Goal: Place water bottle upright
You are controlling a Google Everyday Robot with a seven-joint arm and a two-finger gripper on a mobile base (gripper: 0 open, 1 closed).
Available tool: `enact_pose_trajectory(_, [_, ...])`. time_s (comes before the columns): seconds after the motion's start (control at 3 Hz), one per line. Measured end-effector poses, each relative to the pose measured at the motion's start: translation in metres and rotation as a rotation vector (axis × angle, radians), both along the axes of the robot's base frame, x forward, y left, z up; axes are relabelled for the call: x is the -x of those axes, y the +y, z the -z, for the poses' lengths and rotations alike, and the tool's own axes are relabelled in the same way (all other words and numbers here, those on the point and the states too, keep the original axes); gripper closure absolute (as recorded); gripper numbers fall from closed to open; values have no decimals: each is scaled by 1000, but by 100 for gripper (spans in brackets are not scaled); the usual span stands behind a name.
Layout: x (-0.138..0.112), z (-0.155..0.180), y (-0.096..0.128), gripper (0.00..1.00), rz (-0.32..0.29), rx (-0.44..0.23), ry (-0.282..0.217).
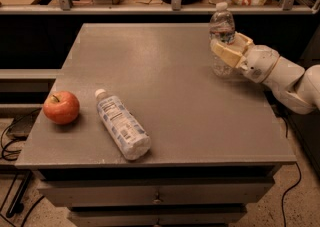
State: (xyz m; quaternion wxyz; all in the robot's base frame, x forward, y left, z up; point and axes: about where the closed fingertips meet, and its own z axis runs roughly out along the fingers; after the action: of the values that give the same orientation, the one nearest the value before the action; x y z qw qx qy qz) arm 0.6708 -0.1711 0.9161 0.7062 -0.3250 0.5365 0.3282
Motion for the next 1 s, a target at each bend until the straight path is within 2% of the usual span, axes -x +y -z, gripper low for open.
enact_pose_trajectory(0.33, [0, -1, 0, 47, 0, 0, 0])
enact_pose_trajectory(0.67, [0, -1, 0, 23, 0, 0, 0])
enact_pose_trajectory(1.0, [12, 5, -9, 2, 60, -6, 20])
